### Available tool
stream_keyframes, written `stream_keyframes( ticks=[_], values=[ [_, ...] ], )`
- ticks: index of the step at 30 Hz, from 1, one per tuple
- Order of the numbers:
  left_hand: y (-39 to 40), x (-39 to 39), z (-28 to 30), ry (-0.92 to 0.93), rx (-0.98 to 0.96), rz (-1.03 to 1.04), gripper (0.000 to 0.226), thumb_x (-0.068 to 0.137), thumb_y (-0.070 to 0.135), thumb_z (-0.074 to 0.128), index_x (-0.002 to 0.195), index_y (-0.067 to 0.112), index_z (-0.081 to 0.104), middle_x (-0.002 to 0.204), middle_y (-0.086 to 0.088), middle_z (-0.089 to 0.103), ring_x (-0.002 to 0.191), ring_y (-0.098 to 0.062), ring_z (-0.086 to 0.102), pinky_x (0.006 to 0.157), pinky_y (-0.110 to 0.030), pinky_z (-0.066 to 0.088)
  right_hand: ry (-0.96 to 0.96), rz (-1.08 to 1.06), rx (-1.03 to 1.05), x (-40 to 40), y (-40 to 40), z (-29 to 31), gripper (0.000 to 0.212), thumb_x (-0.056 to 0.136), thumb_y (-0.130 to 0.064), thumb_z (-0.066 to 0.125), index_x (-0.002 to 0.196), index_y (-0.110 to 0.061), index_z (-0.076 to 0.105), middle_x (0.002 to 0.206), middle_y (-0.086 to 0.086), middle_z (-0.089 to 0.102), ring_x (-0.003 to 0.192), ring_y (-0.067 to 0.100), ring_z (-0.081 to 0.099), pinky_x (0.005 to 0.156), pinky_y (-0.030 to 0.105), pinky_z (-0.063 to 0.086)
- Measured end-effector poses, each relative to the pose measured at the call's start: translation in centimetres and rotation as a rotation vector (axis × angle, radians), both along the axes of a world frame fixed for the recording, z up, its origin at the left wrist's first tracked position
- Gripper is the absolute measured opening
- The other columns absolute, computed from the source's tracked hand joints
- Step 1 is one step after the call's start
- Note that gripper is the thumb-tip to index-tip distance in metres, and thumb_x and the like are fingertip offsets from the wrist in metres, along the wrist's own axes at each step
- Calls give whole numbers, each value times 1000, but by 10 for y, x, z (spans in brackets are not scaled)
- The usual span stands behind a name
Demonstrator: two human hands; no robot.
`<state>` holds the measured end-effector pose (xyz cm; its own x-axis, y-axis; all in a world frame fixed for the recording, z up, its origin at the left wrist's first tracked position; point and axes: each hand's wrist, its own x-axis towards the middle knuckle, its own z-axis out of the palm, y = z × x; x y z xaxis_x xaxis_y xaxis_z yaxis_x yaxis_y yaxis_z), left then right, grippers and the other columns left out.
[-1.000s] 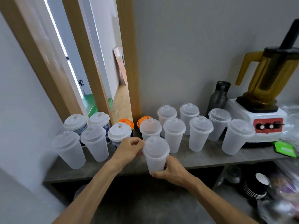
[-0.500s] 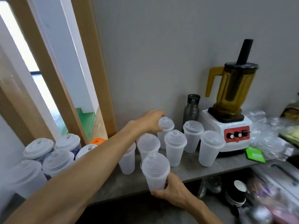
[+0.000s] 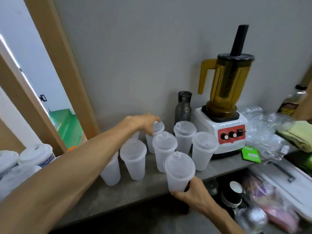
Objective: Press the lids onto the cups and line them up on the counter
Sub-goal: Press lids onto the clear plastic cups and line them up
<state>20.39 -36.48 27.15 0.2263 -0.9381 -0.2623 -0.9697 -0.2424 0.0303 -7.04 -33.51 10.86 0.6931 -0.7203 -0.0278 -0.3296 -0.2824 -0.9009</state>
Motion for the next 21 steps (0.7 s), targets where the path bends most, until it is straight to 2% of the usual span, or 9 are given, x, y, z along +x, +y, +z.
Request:
stream_keyframes(
  ticks=[4, 7, 11, 15, 18, 19, 21],
  values=[
    [-4, 10, -7, 39, -30, 31, 70, 85, 33, 72, 145, 33, 36, 131, -4, 39, 111, -25, 50, 97, -41, 47, -12, 3, 28, 3, -1, 2, 54, 69, -32, 86, 116, -33, 60, 107, -18, 71, 102, 2, 67, 81, 20, 56],
    [-12, 13, -10, 60, -80, 35, 66, 86, 35, 70, 145, 29, 40, 134, -5, 39, 116, -26, 49, 99, -40, 46, -16, 9, 36, 4, -1, 4, 58, 68, -33, 86, 120, -34, 58, 110, -19, 69, 105, 1, 66, 84, 20, 56],
    [-32, 9, -10, 82, -131, 9, 66, 87, 36, 70, 146, 24, 42, 137, -9, 40, 128, -27, 43, 106, -41, 40, -42, 17, 25, 3, 0, 7, 64, 70, -27, 86, 125, -35, 55, 112, -30, 66, 108, -5, 63, 82, 14, 52],
    [-45, 0, -10, 75, -131, -14, 67, 88, 38, 69, 147, 24, 41, 141, -10, 40, 131, -29, 42, 110, -43, 38, -55, 20, 26, 3, -1, 6, 67, 70, -29, 85, 129, -34, 54, 116, -23, 67, 111, -2, 63, 86, 17, 53],
    [-40, -6, -4, 90, -122, 5, 73, 89, 44, 67, 151, 25, 33, 142, -9, 36, 129, -30, 44, 109, -46, 39, -57, 18, 26, 3, -1, 5, 68, 69, -30, 85, 130, -34, 54, 117, -19, 68, 111, -1, 63, 86, 19, 54],
    [-34, -8, 2, 98, -162, 14, 72, 90, 45, 66, 150, 24, 32, 141, -9, 36, 128, -30, 45, 107, -46, 41, -58, 15, 23, 3, -1, 4, 68, 69, -30, 85, 129, -34, 55, 117, -19, 68, 110, -1, 63, 86, 19, 54],
    [-18, -16, 15, 91, -308, -11, 56, 93, 43, 61, 142, 21, 43, 132, -6, 42, 120, -28, 49, 101, -43, 44, -56, 13, 19, 3, -2, 3, 67, 68, -32, 85, 128, -35, 55, 117, -20, 68, 110, -1, 64, 87, 20, 54]
  ],
)
